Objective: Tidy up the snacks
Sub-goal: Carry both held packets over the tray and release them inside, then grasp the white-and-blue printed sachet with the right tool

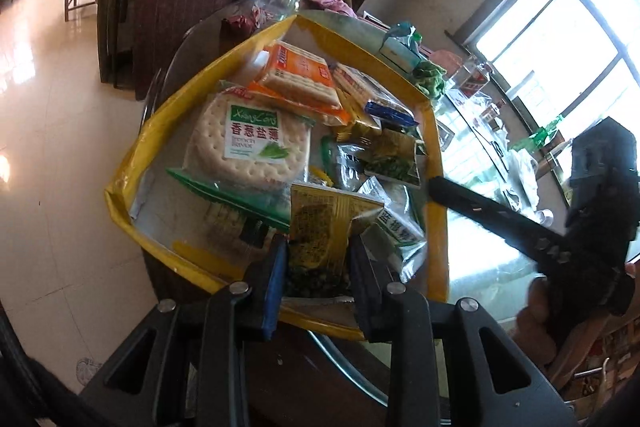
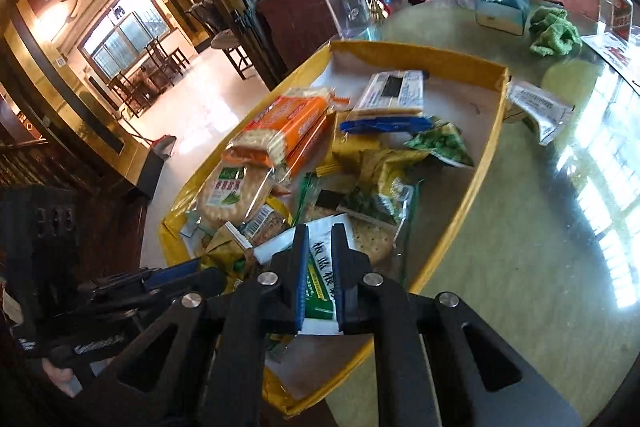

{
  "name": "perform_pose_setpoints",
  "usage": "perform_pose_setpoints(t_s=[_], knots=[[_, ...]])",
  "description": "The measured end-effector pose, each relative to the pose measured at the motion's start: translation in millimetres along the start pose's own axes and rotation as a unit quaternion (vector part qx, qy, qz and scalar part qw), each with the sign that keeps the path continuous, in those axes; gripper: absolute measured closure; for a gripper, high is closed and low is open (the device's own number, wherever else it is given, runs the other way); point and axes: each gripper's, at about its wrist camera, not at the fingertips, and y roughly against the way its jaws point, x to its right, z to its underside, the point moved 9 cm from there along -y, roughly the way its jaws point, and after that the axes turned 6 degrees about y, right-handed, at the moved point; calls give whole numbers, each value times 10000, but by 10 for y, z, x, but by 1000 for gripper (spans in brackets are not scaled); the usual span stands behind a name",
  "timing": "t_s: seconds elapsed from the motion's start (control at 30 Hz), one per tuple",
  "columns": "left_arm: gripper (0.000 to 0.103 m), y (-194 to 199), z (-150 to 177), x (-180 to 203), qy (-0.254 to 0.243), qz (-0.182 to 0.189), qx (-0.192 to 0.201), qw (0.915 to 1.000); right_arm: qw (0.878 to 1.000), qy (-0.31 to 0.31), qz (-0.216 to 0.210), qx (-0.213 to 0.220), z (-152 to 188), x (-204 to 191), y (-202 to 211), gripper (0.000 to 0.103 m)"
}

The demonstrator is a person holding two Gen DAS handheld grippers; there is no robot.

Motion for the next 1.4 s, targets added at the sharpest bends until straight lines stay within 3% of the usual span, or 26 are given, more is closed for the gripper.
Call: perform_pose_setpoints(t_s=[0.13,0.23,0.27,0.37,0.43,0.5,0.7,0.83,1.0,1.23,1.4], knots=[[68,-19,-9,0,27,-54,-23,10000,9997,-58,56,242,-48,84,192,91],[34,59,-28,55,-16,5,108,9999,9991,-186,81,361,-33,215,336,90],[30,110,-51,86,-57,23,238,9997,9990,-202,104,378,-34,261,364,90],[30,231,-91,198,-176,-38,502,9986,9983,-356,183,436,22,452,499,77],[28,328,-105,348,-260,152,702,9971,9977,-458,239,448,62,628,587,56],[24,413,-82,617,-502,400,866,9942,9954,-589,518,545,117,885,770,45],[23,208,159,1392,-1172,918,439,9879,9844,-1133,1085,792,326,1712,1413,28],[23,-7,330,1633,-1372,1018,152,9852,9742,-1419,1567,784,430,2371,1803,26],[23,-89,409,1716,-1479,991,96,9840,9598,-1763,2102,601,395,3251,2050,26],[23,-129,360,1714,-1421,1001,72,9848,9426,-1997,2674,-21,351,4158,1775,27],[23,-148,311,1675,-1364,1029,91,9853,9359,-2346,2613,-292,430,4513,1563,35]])
